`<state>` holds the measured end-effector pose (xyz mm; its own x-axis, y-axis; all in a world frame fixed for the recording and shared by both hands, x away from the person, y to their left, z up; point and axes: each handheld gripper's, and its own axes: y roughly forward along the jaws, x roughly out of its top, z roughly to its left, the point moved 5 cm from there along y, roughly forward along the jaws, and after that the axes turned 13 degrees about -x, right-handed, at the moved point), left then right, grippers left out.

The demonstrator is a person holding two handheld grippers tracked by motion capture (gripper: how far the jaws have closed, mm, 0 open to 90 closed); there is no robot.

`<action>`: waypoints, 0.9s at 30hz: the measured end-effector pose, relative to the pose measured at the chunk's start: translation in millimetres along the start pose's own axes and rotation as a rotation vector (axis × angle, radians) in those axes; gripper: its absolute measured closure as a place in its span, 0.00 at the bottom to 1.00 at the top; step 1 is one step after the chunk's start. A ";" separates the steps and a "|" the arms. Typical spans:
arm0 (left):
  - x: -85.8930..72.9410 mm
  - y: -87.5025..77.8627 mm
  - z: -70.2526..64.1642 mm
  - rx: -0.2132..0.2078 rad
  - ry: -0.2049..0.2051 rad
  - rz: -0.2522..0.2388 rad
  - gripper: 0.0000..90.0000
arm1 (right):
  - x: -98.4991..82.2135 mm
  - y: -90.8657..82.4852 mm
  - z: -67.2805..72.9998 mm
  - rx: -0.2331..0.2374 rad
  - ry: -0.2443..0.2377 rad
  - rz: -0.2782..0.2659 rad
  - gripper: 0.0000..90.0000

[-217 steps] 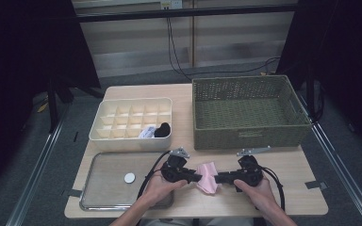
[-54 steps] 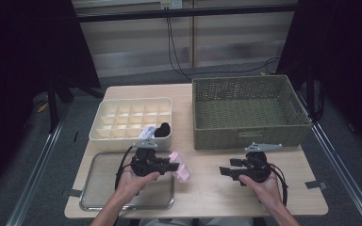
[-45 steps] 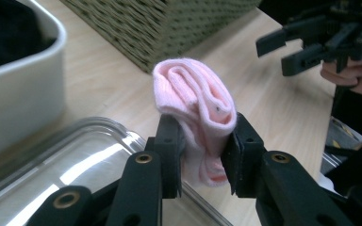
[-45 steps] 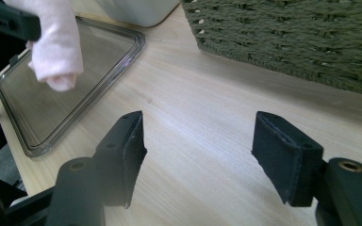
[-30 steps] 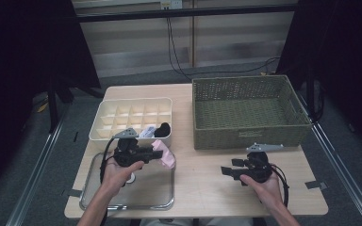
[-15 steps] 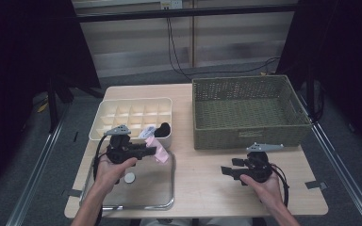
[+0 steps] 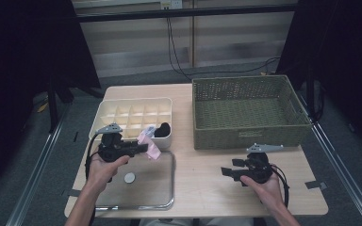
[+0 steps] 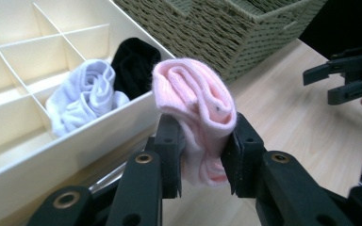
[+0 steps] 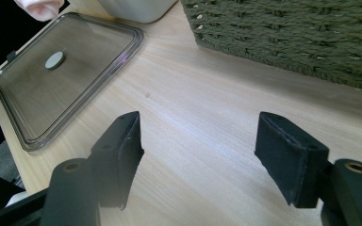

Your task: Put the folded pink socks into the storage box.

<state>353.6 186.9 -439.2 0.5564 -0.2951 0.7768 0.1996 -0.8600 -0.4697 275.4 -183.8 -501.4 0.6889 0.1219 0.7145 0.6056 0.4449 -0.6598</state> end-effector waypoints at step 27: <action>30.8 -31.7 25.9 0.085 0.005 -0.063 0.78 | 0.2 2.6 -0.7 0.015 0.003 0.011 0.35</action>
<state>385.3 215.8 -411.3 0.5368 -0.2442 0.8076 0.3015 -0.8385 -0.4539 277.4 -183.3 -503.1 0.6966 0.1237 0.7067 0.5924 0.4566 -0.6638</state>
